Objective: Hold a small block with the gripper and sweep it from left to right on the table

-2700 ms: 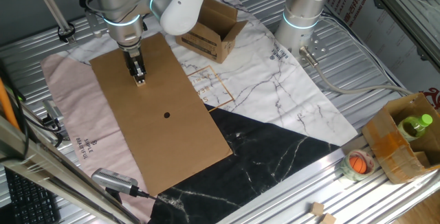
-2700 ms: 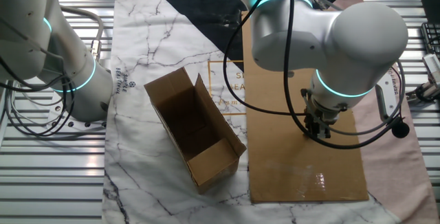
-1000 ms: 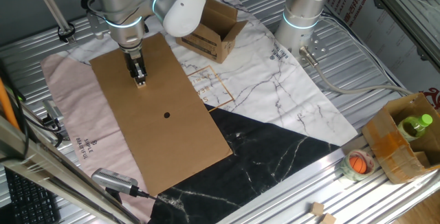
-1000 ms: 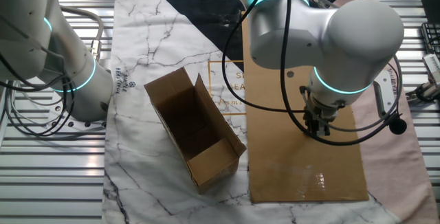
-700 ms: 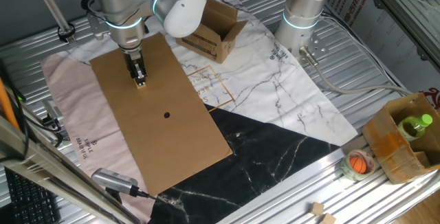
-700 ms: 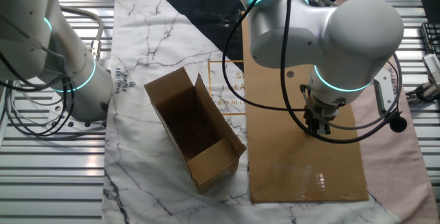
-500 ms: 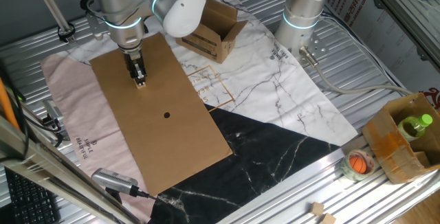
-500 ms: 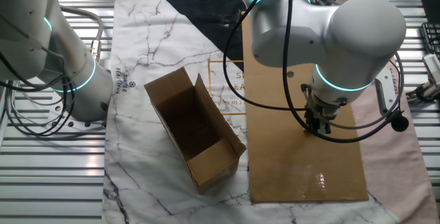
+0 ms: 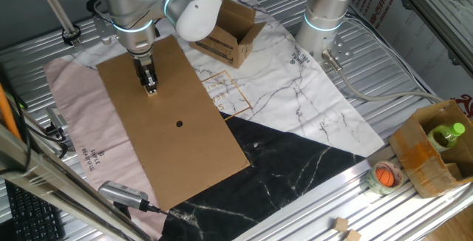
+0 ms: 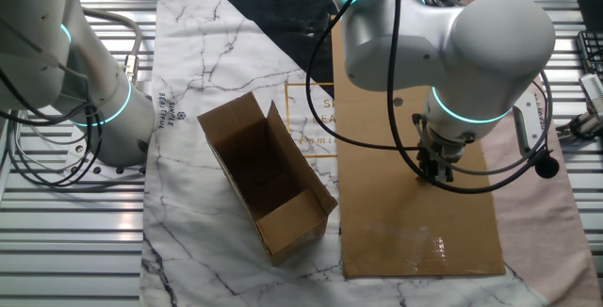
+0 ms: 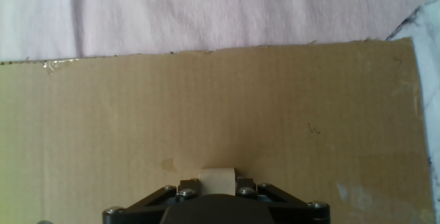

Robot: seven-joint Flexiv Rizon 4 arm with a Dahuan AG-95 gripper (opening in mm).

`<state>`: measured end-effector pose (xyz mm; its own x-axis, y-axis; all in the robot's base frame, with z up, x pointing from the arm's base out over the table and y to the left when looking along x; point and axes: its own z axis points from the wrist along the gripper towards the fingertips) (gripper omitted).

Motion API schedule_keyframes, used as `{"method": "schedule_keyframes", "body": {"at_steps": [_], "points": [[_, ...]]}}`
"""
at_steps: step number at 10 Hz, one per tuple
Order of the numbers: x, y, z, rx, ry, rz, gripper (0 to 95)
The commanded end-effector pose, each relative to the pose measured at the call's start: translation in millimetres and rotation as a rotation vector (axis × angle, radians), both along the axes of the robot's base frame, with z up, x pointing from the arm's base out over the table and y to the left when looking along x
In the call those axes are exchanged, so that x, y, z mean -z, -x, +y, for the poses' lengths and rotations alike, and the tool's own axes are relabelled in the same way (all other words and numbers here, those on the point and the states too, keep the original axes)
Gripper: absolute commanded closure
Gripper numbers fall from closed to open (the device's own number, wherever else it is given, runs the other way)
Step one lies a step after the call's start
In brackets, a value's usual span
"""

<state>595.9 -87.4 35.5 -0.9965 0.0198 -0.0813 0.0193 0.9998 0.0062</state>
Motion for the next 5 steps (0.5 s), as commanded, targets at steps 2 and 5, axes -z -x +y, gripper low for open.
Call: {"method": "schedule_keyframes", "body": {"at_steps": [2,5], "points": [[-0.2,-0.3,0.4,-0.001,-0.002,0.0,95.0],[0.3,-0.6,2.8,0.002,-0.001,-0.002,95.0]]}}
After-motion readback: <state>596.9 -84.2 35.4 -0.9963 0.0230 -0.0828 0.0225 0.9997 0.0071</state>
